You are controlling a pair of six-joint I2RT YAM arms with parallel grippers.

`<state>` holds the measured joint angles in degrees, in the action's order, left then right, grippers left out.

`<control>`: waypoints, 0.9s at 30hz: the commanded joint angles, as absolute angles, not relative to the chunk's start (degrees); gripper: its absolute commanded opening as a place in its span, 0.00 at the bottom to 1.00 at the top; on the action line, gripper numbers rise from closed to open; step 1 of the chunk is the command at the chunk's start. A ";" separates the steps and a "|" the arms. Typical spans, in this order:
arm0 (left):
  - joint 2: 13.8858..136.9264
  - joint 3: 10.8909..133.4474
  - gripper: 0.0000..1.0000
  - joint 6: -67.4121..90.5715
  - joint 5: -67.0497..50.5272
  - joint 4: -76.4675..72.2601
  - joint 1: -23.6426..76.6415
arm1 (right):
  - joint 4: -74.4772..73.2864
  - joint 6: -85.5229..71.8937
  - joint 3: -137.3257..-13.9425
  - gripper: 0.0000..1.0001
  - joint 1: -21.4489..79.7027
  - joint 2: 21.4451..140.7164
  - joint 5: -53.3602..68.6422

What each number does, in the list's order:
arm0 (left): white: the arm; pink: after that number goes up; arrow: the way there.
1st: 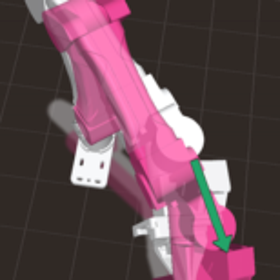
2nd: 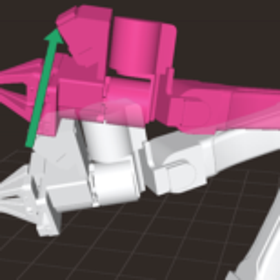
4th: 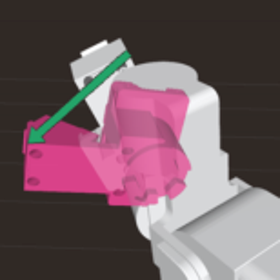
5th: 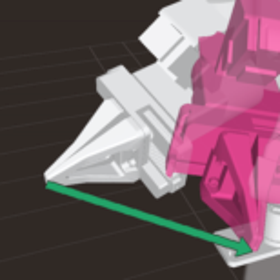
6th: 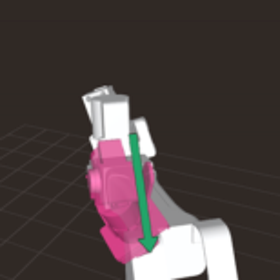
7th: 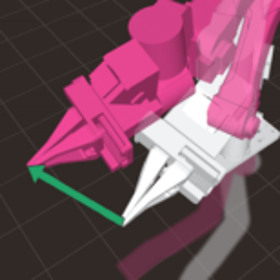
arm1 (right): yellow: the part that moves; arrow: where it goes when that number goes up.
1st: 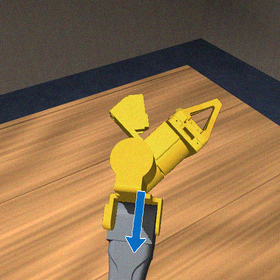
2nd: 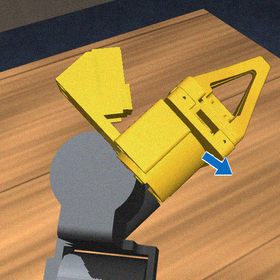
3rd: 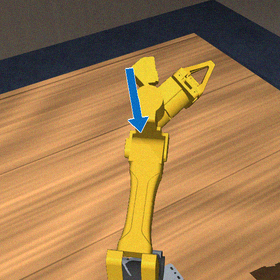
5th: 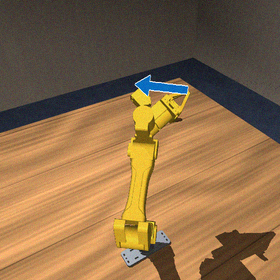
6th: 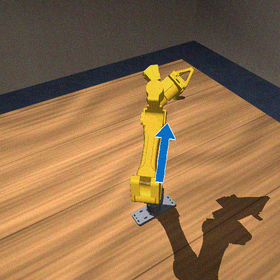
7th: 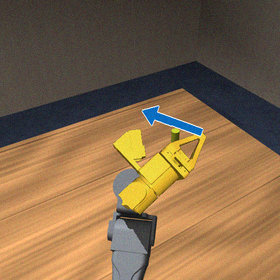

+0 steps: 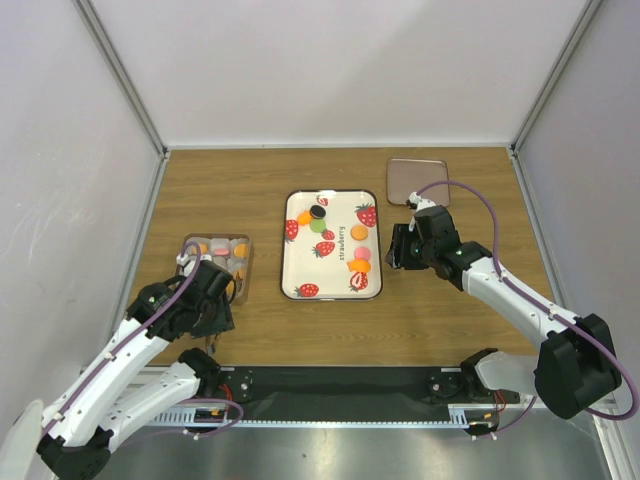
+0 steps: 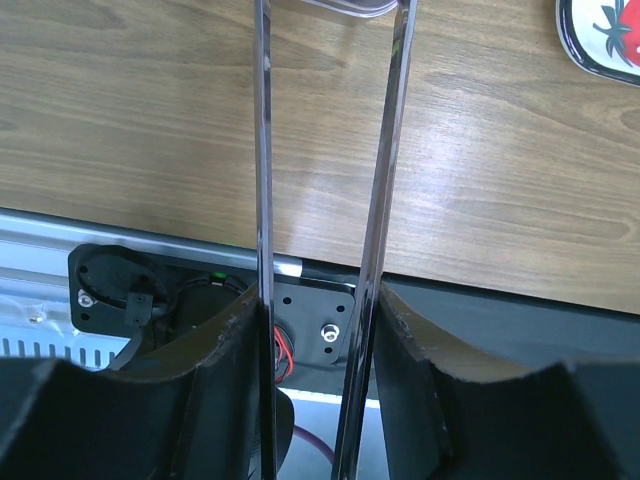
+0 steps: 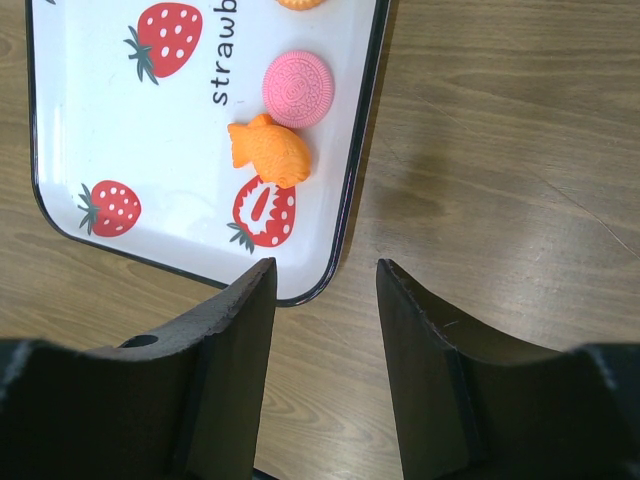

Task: Pack the cookies

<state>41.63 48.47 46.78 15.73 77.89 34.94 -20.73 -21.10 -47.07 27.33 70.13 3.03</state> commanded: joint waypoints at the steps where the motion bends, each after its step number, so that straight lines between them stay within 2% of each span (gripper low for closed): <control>1: 41.75 49.57 0.49 45.70 15.64 78.13 34.54 | -19.86 -20.57 -49.13 0.50 27.69 69.87 2.72; 14: 42.63 52.73 0.49 45.44 16.52 79.36 34.54 | -19.86 -20.65 -49.13 0.50 27.77 69.87 2.64; 21: 44.47 58.87 0.49 43.95 18.37 80.07 34.54 | -19.60 -20.57 -49.22 0.50 27.69 69.87 2.37; 27: 50.35 64.67 0.49 39.65 17.23 71.56 34.54 | -19.60 -20.74 -49.39 0.50 27.69 69.79 1.76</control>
